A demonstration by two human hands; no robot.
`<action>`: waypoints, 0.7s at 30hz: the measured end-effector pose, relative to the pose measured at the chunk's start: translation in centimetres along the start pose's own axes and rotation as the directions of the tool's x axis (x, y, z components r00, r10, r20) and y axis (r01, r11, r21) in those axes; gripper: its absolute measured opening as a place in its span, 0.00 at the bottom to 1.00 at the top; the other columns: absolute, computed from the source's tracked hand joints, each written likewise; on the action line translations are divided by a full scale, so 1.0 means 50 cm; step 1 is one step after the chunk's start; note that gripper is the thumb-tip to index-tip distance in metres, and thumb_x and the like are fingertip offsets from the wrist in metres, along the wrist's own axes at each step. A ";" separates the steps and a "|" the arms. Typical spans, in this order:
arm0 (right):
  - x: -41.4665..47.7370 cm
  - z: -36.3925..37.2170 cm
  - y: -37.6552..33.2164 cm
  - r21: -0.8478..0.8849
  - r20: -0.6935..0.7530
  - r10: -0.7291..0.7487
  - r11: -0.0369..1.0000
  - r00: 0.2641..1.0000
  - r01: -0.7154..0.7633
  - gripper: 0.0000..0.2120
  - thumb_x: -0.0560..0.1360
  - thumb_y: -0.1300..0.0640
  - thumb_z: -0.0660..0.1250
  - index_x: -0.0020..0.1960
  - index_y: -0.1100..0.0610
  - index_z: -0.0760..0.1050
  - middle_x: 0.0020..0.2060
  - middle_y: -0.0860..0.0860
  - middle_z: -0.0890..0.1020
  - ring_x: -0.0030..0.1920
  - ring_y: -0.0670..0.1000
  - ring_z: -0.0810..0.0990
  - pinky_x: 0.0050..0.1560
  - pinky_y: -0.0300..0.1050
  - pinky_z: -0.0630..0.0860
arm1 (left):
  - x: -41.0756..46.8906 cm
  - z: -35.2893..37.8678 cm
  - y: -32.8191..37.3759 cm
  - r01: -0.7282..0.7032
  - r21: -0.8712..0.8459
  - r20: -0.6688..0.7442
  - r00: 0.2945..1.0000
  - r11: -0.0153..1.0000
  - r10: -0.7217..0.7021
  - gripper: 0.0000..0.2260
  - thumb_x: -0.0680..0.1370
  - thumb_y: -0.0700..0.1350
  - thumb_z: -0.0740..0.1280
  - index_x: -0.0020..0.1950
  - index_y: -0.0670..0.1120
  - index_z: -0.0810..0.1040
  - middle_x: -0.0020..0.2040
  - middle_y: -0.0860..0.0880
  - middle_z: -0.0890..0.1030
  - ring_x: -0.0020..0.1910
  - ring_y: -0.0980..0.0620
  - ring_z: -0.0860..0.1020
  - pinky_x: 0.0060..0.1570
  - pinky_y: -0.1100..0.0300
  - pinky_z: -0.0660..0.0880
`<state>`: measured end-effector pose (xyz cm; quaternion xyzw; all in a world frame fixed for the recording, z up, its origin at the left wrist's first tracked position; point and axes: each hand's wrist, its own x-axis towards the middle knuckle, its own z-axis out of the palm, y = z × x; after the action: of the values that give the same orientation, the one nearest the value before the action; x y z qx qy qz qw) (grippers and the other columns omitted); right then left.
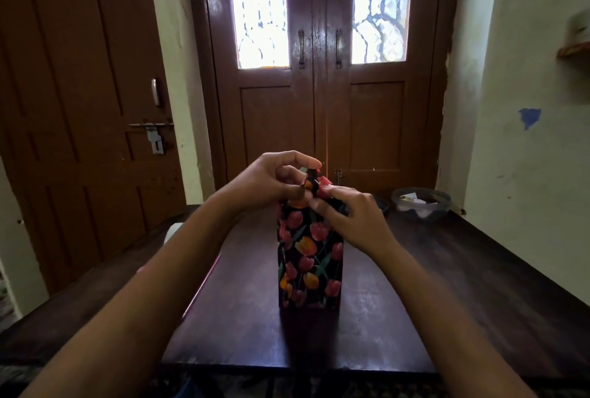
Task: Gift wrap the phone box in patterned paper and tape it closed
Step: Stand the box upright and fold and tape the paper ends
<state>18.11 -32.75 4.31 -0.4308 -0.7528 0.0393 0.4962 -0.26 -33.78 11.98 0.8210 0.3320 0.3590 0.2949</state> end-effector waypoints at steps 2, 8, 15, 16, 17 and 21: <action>-0.001 0.005 0.007 0.049 -0.066 0.035 0.998 0.997 -0.032 0.24 0.70 0.33 0.59 0.52 0.48 0.80 0.44 0.44 0.81 0.46 0.44 0.79 0.43 0.52 0.78 | 0.000 -0.012 0.004 -0.032 -0.003 0.064 0.997 0.999 0.033 0.17 0.72 0.37 0.70 0.58 0.49 0.75 0.50 0.46 0.81 0.51 0.53 0.81 0.48 0.63 0.78; -0.004 0.018 0.008 0.062 -0.111 0.053 0.997 0.992 -0.047 0.27 0.69 0.31 0.57 0.52 0.49 0.80 0.45 0.42 0.80 0.50 0.45 0.78 0.46 0.50 0.77 | -0.002 0.011 -0.022 -0.151 0.123 -0.191 0.966 0.981 0.173 0.10 0.71 0.42 0.71 0.52 0.42 0.81 0.46 0.46 0.83 0.46 0.53 0.82 0.45 0.65 0.78; -0.009 0.023 0.001 0.042 -0.106 0.011 0.999 0.994 -0.007 0.27 0.70 0.32 0.56 0.52 0.50 0.80 0.46 0.41 0.78 0.51 0.44 0.77 0.46 0.50 0.77 | -0.010 0.031 -0.033 -0.156 -0.067 -0.296 0.946 0.985 0.130 0.04 0.76 0.37 0.66 0.46 0.42 0.81 0.41 0.48 0.82 0.42 0.55 0.82 0.42 0.66 0.77; -0.010 0.024 0.000 0.042 -0.103 0.003 0.999 0.995 0.001 0.27 0.70 0.32 0.56 0.52 0.50 0.80 0.46 0.41 0.78 0.51 0.44 0.77 0.46 0.50 0.78 | -0.012 0.034 -0.037 -0.131 -0.118 -0.306 0.948 0.984 0.089 0.04 0.76 0.38 0.66 0.46 0.43 0.81 0.41 0.47 0.82 0.42 0.54 0.81 0.42 0.64 0.77; -0.010 0.025 0.000 0.044 -0.102 -0.005 0.999 0.995 0.010 0.27 0.70 0.33 0.56 0.53 0.50 0.80 0.47 0.42 0.79 0.51 0.45 0.77 0.46 0.50 0.78 | -0.014 0.036 -0.039 -0.107 -0.163 -0.321 0.946 0.981 0.050 0.04 0.76 0.38 0.65 0.46 0.43 0.80 0.41 0.47 0.82 0.42 0.53 0.81 0.42 0.63 0.78; -0.008 0.030 -0.002 0.044 -0.106 -0.028 0.998 0.994 0.033 0.26 0.71 0.34 0.57 0.54 0.51 0.80 0.52 0.46 0.81 0.54 0.46 0.78 0.48 0.51 0.78 | -0.017 0.040 -0.040 -0.078 -0.315 -0.364 0.930 0.946 -0.045 0.04 0.77 0.39 0.65 0.49 0.44 0.80 0.40 0.48 0.81 0.40 0.54 0.81 0.41 0.62 0.79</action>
<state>16.91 -32.53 3.32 -0.4093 -0.7309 0.0263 0.5455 0.21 -33.69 9.04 0.6828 0.3106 0.5576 0.3556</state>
